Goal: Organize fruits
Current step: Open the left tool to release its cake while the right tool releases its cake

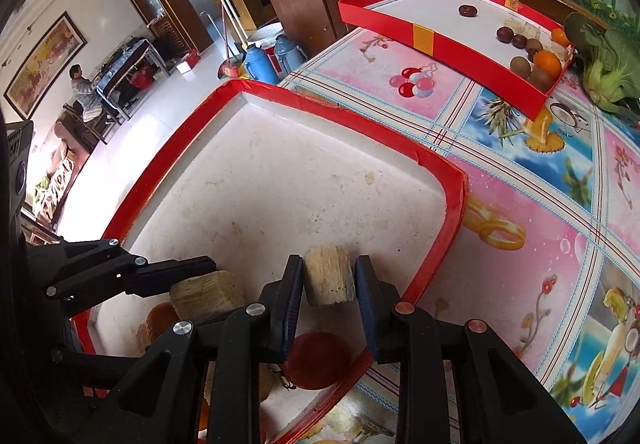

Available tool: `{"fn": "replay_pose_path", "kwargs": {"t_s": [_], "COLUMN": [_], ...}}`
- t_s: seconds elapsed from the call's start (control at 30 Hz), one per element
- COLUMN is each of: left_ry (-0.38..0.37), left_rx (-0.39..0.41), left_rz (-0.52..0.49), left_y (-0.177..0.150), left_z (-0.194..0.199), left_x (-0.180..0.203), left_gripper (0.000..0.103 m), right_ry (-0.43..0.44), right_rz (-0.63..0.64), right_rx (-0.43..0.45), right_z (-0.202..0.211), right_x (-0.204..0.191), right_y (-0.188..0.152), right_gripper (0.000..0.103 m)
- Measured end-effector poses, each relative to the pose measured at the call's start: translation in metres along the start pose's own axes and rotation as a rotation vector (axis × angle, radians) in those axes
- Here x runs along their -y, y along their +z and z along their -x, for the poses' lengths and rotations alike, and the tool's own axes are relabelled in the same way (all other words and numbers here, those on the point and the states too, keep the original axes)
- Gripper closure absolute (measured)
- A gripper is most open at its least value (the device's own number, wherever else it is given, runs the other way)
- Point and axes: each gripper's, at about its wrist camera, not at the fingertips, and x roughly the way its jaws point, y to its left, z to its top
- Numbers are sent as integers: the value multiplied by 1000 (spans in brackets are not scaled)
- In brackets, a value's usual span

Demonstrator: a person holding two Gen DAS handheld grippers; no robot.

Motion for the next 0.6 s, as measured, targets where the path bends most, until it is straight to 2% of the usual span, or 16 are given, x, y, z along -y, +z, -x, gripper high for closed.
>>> {"fn": "replay_pose_path", "kwargs": {"t_s": [0.17,0.27,0.5,0.57,0.6], "left_ry": [-6,-25,-10,-3,-4], "left_rx": [-12,-25,-17,-11,-8], "left_rz": [8,18,14,9,8], "left_y": [-1,-2,-7,-9,-10], "left_z": [1,2,14,19,22], "left_x": [1,2,8,9,10], "left_gripper": [68,67,67,64,59], "right_ry": [22,11,19,17,18], "right_rz": [-28,-27,-65,-76,-81], "right_rx": [-6,1,34,44,51], "right_z": [3,9,35,43,49], "right_x": [2,0,5,6,6], "right_y": [0,0,-4,-7,-9], "right_gripper": [72,68,55,54,51]}}
